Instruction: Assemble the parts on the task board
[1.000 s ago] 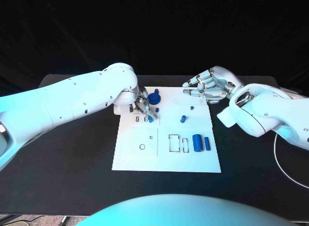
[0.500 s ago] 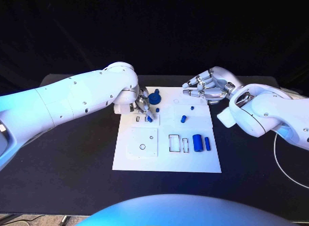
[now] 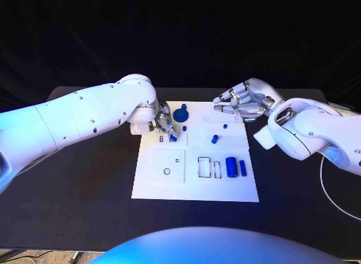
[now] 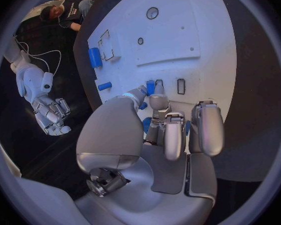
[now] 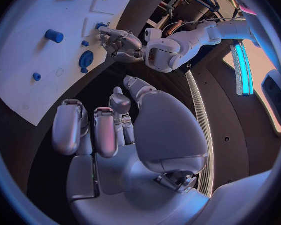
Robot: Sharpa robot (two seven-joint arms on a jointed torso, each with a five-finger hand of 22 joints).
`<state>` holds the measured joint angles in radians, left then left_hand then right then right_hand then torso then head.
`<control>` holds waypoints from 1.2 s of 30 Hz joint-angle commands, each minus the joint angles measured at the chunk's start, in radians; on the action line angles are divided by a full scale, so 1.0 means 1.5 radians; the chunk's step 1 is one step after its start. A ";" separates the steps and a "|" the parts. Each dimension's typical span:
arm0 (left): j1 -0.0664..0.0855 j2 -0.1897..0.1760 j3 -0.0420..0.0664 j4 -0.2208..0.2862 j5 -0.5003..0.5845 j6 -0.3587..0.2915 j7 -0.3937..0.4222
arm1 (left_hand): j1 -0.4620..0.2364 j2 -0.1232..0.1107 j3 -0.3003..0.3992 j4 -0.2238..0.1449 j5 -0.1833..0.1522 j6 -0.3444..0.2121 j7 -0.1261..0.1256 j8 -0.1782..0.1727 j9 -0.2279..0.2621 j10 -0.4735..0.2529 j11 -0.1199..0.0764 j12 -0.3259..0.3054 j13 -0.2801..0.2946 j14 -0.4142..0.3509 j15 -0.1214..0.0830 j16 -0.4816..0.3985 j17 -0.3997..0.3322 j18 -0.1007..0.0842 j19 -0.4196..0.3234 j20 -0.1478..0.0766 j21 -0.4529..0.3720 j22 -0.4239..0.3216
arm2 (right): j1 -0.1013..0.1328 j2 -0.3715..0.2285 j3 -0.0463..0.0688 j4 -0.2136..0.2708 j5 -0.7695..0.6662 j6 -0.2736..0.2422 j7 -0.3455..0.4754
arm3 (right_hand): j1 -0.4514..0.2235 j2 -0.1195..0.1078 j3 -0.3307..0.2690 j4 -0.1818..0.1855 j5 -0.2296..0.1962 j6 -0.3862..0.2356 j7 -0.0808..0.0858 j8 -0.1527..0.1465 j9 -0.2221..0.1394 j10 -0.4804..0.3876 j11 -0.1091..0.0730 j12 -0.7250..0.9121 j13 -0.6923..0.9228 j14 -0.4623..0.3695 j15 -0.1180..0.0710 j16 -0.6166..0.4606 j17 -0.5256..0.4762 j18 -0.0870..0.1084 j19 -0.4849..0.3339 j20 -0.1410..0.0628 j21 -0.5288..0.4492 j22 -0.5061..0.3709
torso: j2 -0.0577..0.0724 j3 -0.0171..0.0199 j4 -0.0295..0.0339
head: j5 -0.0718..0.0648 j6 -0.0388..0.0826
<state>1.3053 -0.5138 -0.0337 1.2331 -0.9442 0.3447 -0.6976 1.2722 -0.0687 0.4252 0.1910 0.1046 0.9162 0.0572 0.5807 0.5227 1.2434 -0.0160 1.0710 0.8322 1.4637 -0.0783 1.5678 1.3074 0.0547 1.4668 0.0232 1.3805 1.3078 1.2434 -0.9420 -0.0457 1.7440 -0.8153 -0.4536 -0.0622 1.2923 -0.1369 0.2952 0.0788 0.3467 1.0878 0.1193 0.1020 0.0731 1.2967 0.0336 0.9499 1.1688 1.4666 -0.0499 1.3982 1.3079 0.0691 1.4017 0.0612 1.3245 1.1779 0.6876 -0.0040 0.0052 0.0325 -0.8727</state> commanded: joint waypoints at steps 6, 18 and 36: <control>-0.002 -0.033 0.001 0.036 0.049 -0.118 0.005 | -0.030 -0.013 0.152 -0.120 0.019 0.002 -0.003 0.013 0.013 0.020 -0.004 0.009 0.018 0.071 -0.002 0.002 0.176 -0.006 0.024 0.002 0.008 0.085 | 0.000 0.003 -0.001 -0.004 0.003 0.012 0.005 | -0.009 0.002 -0.004 0.004 0.002 -0.005 0.001 -0.002 0.000 -0.002 0.000 0.000 -0.002 0.041 0.005 -0.005 0.055 0.010 -0.001 0.000 -0.005 -0.002 | -0.001 0.0011 0.0044 | 0.002 0.000; -0.022 -0.054 0.000 0.068 0.029 -0.168 -0.007 | -0.044 -0.022 0.169 -0.126 0.034 0.004 -0.005 0.019 0.020 0.028 -0.007 0.015 0.026 0.071 -0.004 0.002 0.176 -0.007 0.027 0.000 0.013 0.089 | 0.000 0.004 -0.001 -0.008 0.005 0.015 0.007 | -0.011 0.001 -0.005 0.005 0.002 -0.005 0.001 -0.003 0.000 -0.002 0.000 -0.001 -0.002 0.041 0.006 -0.005 0.055 0.010 -0.001 0.001 -0.006 -0.002 | -0.001 0.0001 0.0056 | 0.005 0.000; -0.036 -0.046 0.000 0.065 -0.032 -0.137 -0.028 | -0.049 -0.026 0.176 -0.130 0.039 0.005 -0.006 0.023 0.023 0.032 -0.008 0.019 0.032 0.071 -0.005 0.002 0.176 -0.007 0.028 0.000 0.015 0.091 | 0.000 0.004 -0.001 -0.009 0.020 0.019 0.007 | -0.012 0.001 -0.006 0.005 0.001 -0.005 0.001 -0.003 0.000 -0.003 0.000 -0.002 -0.003 0.041 0.006 -0.005 0.055 0.010 -0.001 0.001 -0.006 -0.003 | -0.001 0.0007 0.0049 | 0.006 0.000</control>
<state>1.2564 -0.5846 -0.0314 1.3318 -0.9494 0.1187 -0.6977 1.1967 -0.1163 0.5414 0.1402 0.1564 0.9239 0.0532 0.6112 0.5560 1.2851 -0.0288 1.0953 0.8798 1.4636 -0.0783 1.5678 1.3080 0.0548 1.4668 0.0233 1.3970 1.3075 1.2432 -0.9368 -0.0478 1.7302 -0.7882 -0.4400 -0.0598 1.2831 -0.1358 0.2898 0.0842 0.3467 1.0878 0.1193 0.1020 0.0731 1.2967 0.0336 0.9500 1.1653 1.4666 -0.0499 1.3941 1.3075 0.0691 1.4017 0.0612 1.3206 1.1747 0.6866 -0.0035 0.0125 0.0424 -0.8726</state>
